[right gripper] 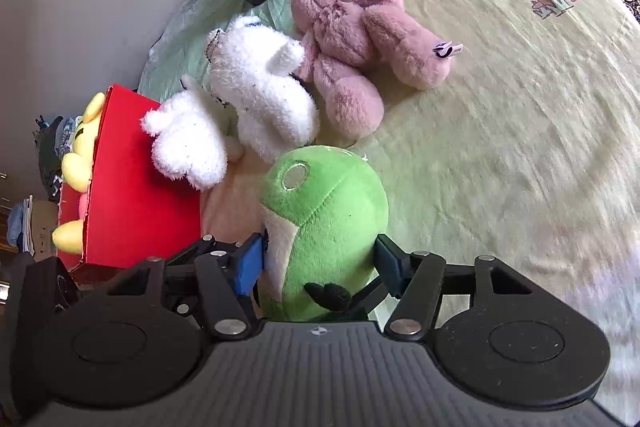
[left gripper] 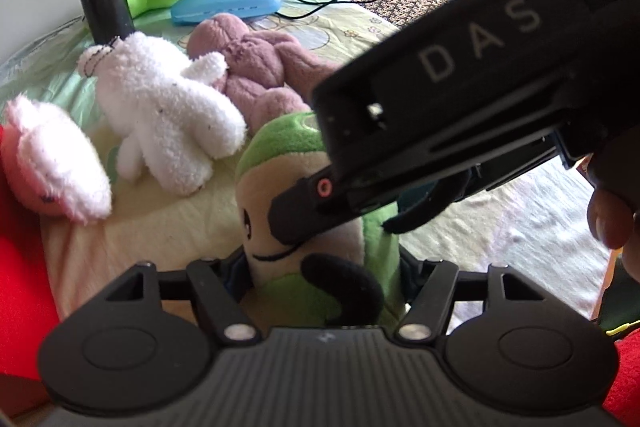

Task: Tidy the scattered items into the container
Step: 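Carry the green plush with the right gripper over the red box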

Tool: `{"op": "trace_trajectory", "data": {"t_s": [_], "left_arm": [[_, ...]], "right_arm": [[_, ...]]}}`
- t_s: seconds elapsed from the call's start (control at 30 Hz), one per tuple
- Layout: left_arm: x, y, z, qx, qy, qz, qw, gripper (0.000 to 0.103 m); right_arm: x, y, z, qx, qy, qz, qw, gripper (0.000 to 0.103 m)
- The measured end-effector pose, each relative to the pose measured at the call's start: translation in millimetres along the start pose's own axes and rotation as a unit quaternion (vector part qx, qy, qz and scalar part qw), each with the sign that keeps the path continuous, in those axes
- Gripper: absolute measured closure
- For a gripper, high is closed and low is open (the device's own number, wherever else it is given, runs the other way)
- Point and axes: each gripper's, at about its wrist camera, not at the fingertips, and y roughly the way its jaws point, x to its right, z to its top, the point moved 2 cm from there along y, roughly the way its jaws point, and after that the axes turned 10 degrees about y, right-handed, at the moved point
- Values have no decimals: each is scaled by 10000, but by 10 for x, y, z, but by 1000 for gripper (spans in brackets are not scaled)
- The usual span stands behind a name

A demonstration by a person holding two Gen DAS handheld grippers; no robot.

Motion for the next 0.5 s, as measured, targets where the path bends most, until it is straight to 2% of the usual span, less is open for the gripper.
{"op": "trace_trajectory", "data": {"t_s": [0.13, 0.23, 0.5], "left_arm": [[-10, -95, -68, 69, -136, -140, 9998, 38], [33, -239, -87, 194, -47, 20, 9998, 38], [-55, -760, -137, 579, -63, 327, 9978, 38]], "right_arm": [[21, -42, -94, -8, 139, 71, 9999, 44], [-9, -102, -160, 31, 191, 247, 9995, 45], [-394, -339, -371, 432, -534, 609, 9958, 45]]}}
